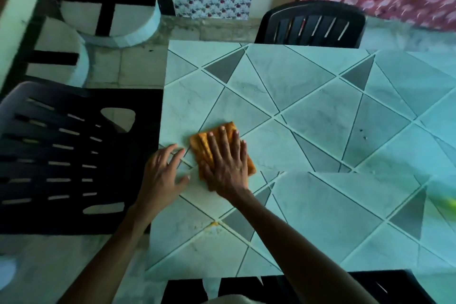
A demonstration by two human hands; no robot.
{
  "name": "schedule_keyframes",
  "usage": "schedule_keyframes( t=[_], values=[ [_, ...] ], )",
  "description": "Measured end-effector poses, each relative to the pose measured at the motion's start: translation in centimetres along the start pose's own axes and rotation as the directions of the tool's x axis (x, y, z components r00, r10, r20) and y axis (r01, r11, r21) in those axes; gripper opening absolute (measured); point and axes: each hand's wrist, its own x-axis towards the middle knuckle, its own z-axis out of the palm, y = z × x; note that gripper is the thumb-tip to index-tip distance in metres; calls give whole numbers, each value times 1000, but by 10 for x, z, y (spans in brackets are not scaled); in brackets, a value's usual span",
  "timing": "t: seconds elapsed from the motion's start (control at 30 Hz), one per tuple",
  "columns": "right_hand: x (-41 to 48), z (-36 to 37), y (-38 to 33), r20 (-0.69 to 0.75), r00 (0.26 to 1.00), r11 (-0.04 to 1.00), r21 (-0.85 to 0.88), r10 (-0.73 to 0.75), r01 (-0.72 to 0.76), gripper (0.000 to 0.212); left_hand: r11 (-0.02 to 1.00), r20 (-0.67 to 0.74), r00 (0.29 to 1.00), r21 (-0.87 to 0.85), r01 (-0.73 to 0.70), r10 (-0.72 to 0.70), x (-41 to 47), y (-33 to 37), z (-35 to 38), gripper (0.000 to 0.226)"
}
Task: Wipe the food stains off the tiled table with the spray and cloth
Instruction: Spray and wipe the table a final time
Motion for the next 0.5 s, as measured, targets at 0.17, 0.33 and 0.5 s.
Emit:
schedule_keyframes(
  t=[0.17, 0.33, 0.5],
  values=[
    [-94, -6, 56, 45, 997, 997, -39, -67, 69, 68, 999, 32, 999, -29, -16, 17, -4, -4, 0, 73],
    [-34, -20, 91, 50, 944, 945, -34, 326, -325, 75, 999, 25, 999, -46, -19, 20, -6, -7, 2, 75],
    [85, -14, 15, 35, 927, 926, 40, 374, -375, 78, 1000, 31, 999, -13, -18, 19, -13, -9, -1, 76]
  ],
)
